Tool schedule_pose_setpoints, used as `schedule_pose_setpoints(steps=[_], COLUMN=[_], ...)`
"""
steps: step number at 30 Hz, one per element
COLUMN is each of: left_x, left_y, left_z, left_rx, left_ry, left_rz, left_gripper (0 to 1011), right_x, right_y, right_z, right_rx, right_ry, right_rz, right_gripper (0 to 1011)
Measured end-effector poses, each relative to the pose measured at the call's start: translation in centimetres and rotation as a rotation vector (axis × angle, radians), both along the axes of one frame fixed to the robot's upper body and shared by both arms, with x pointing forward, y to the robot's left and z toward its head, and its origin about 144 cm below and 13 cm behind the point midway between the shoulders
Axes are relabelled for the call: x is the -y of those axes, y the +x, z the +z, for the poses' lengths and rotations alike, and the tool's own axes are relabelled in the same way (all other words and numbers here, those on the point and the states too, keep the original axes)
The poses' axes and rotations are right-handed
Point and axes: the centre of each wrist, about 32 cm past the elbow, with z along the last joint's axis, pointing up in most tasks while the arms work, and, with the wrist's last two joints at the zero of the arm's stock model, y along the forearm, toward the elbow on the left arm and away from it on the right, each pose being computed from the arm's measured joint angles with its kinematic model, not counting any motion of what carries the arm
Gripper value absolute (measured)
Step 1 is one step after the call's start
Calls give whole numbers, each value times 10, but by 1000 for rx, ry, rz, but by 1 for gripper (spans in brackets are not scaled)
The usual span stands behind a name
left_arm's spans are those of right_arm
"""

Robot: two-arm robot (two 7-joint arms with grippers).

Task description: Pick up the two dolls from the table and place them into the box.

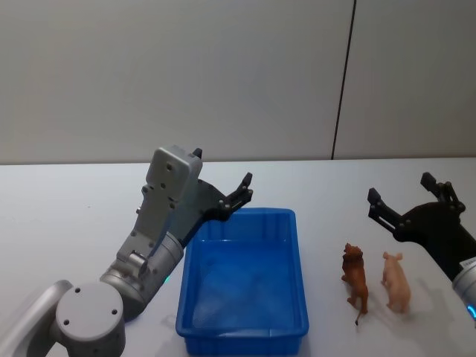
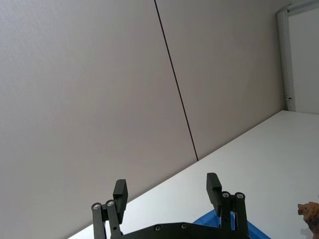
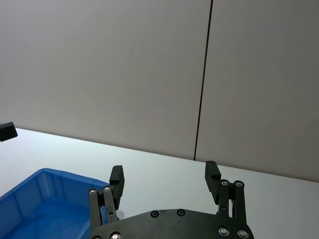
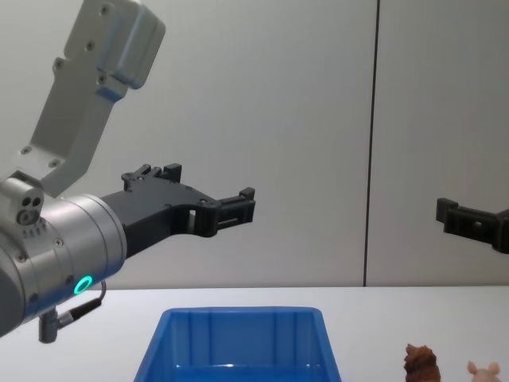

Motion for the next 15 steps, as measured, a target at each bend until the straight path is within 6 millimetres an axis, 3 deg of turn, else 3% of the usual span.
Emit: schedule_pose_setpoints(steps=[15], left_x=[0], left_y=[0], left_z=[0], left_rx=[0], left_ry=[0], left_rz=[0], left_gripper=[1001], right_x=[0], right_y=[0], right_z=[0], right_rx=[0], right_ry=[0], right_rz=[0], right_gripper=[1001])
